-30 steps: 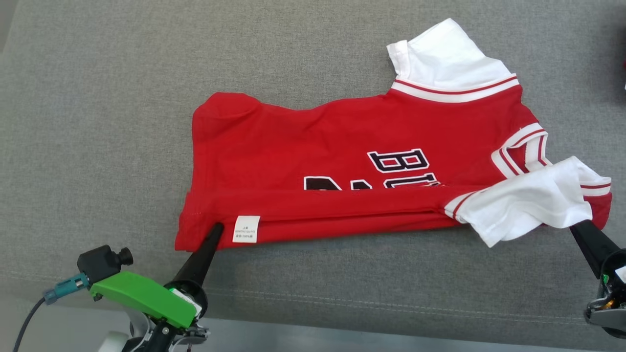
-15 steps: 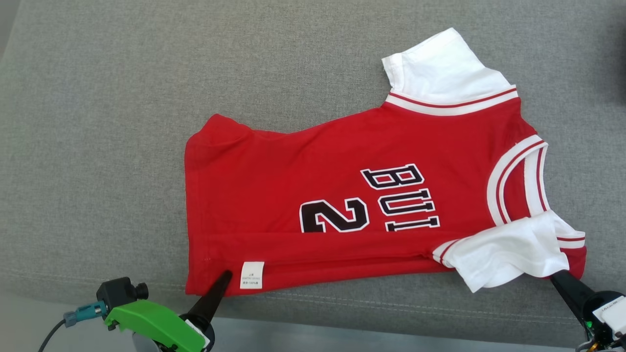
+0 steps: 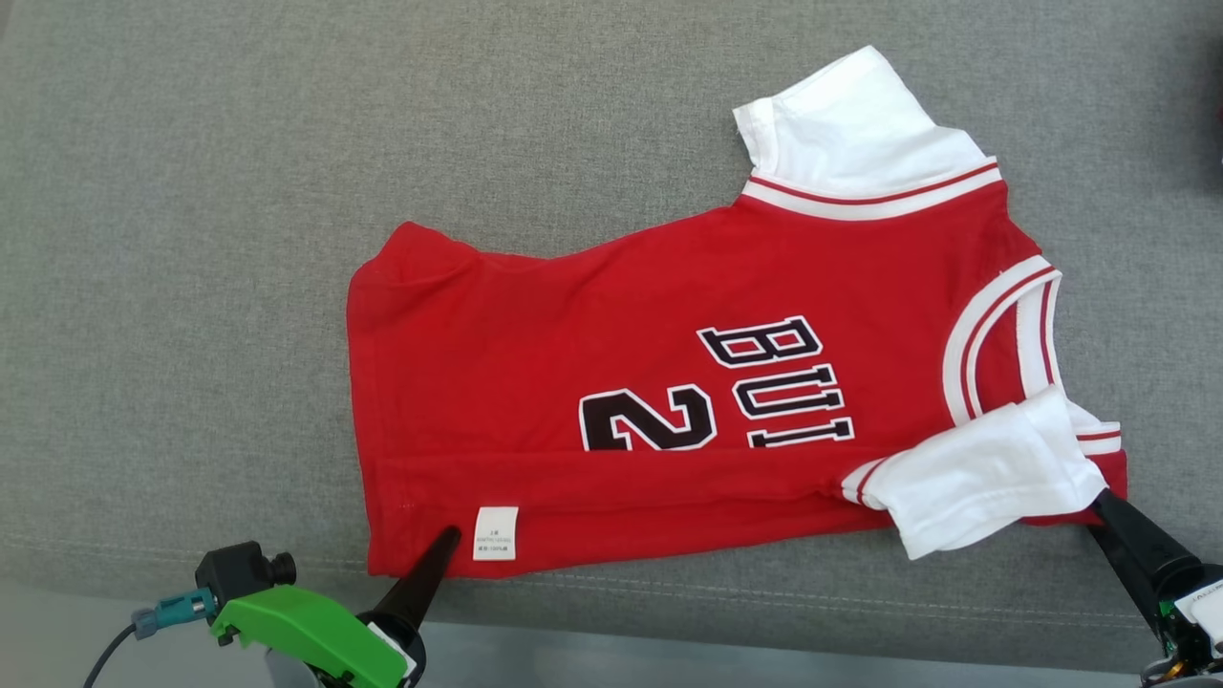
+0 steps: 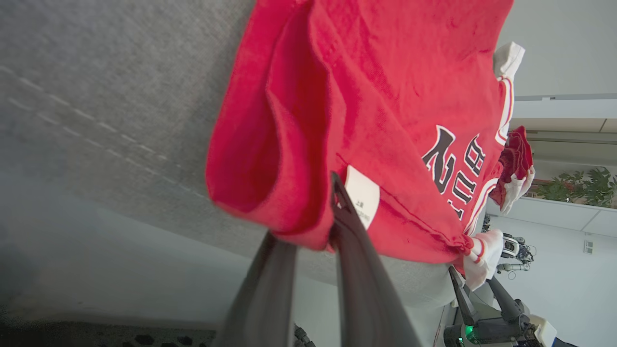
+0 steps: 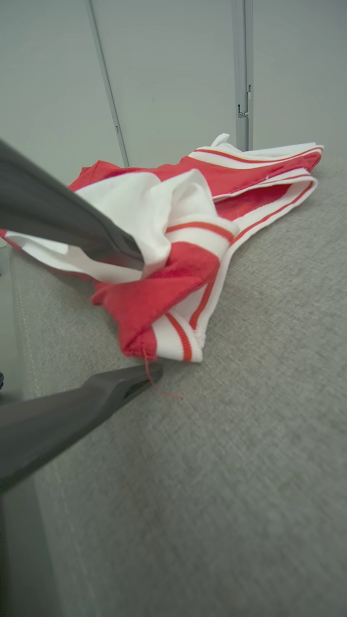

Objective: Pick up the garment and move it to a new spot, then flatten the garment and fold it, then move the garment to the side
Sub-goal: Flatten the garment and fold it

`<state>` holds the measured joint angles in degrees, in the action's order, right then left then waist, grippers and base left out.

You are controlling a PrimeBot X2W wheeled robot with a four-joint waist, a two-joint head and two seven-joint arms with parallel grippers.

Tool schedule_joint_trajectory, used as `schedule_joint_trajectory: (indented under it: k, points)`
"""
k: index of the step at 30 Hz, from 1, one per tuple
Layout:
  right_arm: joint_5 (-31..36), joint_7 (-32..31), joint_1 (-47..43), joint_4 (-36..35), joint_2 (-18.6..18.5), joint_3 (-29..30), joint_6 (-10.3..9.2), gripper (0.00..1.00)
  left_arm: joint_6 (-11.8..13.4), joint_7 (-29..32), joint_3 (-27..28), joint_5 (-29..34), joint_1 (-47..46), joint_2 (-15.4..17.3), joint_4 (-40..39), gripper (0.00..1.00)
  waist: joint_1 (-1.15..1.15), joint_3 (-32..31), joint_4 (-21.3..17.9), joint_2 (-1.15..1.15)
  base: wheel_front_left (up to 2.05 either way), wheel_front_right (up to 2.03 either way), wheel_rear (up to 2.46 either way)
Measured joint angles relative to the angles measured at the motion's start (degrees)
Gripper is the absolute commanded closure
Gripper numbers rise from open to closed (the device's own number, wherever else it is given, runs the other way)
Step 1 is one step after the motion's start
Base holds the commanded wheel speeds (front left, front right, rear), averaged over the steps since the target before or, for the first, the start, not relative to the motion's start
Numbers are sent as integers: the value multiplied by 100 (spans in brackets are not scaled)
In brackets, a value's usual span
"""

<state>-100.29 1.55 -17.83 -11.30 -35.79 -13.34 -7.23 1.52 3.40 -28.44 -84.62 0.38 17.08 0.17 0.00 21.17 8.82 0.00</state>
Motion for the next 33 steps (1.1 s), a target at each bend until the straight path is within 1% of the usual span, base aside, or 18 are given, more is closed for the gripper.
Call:
schedule_joint_trajectory:
  k: [9,14,19,28,33]
  points:
    - [-11,163,-6,32,22,5,0,0,0,-78,-49,10,25,-49,24,80,0,-79,85,0,0,0,0]
    - [-29,302,-26,33,7,119,0,0,0,-144,-97,10,94,-142,25,82,0,-116,96,0,0,0,0]
    - [-24,458,-29,64,-101,241,0,0,0,-196,-119,26,162,-147,42,84,0,-146,104,0,0,0,0]
    - [-23,700,-34,63,-211,414,0,0,51,-326,-114,118,313,-149,118,81,0,-219,160,0,0,0,0]
    - [7,801,-35,65,-314,460,0,0,59,-354,-96,119,314,-127,125,85,0,-257,226,0,0,0,0]
